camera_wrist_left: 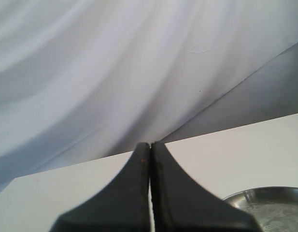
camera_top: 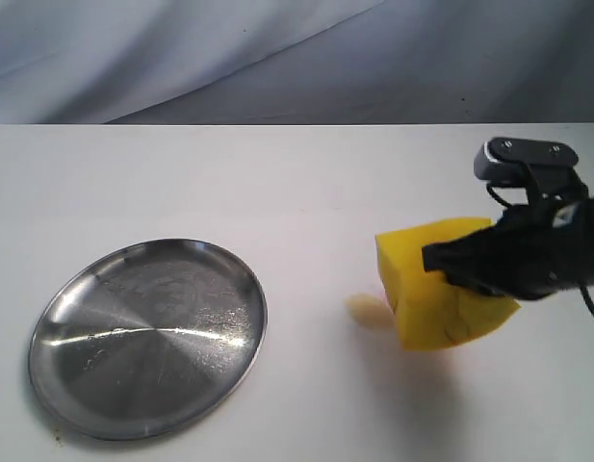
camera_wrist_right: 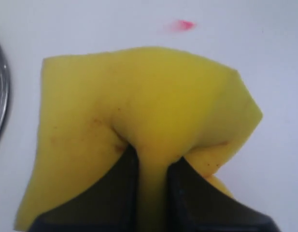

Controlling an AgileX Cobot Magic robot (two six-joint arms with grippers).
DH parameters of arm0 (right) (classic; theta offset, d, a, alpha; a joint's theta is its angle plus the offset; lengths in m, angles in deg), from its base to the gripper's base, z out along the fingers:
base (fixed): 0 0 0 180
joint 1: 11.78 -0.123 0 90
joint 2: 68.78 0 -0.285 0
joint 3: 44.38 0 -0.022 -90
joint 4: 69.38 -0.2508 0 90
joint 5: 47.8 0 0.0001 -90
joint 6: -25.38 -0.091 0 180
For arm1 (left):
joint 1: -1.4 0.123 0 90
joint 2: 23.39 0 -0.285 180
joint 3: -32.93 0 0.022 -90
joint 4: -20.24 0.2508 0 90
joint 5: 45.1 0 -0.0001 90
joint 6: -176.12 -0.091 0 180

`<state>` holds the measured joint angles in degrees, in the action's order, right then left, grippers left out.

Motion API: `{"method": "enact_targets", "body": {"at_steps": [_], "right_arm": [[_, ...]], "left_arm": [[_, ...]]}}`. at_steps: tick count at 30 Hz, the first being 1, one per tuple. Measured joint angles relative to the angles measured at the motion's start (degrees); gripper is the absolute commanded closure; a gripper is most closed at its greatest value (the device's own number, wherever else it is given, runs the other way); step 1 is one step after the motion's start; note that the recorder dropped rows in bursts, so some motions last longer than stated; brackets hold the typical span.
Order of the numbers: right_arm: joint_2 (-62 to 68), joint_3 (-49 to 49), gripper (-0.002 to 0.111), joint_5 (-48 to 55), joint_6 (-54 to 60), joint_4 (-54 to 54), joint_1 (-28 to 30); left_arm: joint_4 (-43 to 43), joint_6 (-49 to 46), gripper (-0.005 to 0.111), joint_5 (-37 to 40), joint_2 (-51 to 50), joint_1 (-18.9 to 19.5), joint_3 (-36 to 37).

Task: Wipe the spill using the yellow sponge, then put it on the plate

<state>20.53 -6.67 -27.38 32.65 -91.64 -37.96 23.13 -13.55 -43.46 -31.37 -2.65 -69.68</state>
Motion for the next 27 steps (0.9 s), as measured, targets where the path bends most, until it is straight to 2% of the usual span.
{"method": "enact_targets", "body": {"at_steps": [5, 11, 21, 27], "right_arm": [[-5.5, 8.1, 0.108, -0.3, 0.0, -1.8, -3.6], [-4.3, 10.3, 0.108, -3.0, -1.2, -3.3, -8.7], [8.5, 9.8, 0.108, -14.3, -1.4, -4.5, -9.8], [17.5, 2.0, 0.108, -14.7, -0.6, -4.7, -9.8]], "left_arm": [[0.0, 0.0, 0.107, 0.0, 0.0, 0.0, 0.0], [0.0, 0.0, 0.107, 0.0, 0.0, 0.0, 0.0], [0.0, 0.0, 0.107, 0.0, 0.0, 0.0, 0.0], [0.0, 0.0, 0.107, 0.0, 0.0, 0.0, 0.0]]}}
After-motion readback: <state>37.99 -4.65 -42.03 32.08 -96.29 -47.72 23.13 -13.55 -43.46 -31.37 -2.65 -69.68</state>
